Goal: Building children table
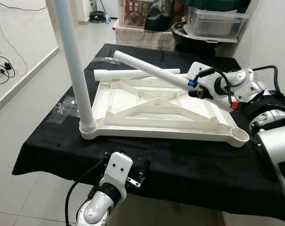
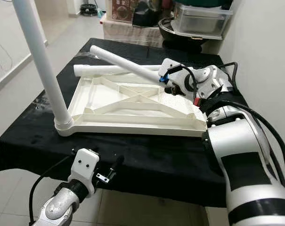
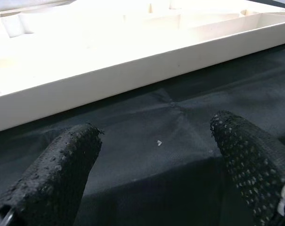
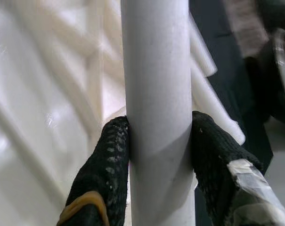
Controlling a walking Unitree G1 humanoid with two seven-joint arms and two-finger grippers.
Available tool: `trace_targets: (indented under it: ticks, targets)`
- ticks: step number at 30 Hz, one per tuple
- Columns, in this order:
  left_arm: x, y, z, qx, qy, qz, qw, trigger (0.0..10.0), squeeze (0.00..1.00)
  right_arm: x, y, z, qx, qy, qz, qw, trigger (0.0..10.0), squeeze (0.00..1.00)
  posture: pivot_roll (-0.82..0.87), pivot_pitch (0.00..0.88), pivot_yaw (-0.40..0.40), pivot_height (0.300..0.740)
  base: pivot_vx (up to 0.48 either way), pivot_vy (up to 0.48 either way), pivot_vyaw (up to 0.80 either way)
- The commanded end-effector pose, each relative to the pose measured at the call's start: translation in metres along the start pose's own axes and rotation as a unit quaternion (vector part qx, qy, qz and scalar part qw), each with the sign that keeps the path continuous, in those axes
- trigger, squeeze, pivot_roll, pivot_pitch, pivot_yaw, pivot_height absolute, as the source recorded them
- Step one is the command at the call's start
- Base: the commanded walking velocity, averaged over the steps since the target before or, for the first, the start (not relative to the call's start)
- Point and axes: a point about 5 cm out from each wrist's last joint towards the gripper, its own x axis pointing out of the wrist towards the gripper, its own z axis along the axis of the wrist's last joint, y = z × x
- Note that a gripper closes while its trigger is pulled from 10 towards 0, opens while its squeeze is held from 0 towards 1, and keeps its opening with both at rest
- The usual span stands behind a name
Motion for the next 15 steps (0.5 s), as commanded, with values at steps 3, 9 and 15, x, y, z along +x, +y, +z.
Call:
trace_targets:
  ticks: [3,9,15]
  targets:
    - [0.0,0.0,-0.004,0.005,0.007,-0.002,1.0,10.0,0.0,-0.003,-0.01,0.0,0.088,-0.033,-0.069,0.993,0.0,0.0,0.04,0.087,-0.09,0.74,0.0,0.0,0.0]
    - [0.002,0.002,-0.004,0.007,0.006,0.0,1.0,10.0,0.0,-0.011,-0.028,0.003,0.248,-0.105,-0.175,0.947,0.0,0.0,0.04,0.086,-0.086,0.74,0.0,0.0,0.0]
    - [0.003,0.003,-0.004,0.01,0.004,0.003,1.0,10.0,0.0,-0.016,-0.036,-0.001,0.349,-0.172,-0.241,0.889,0.0,0.0,0.04,0.079,-0.075,0.74,0.0,0.0,0.0]
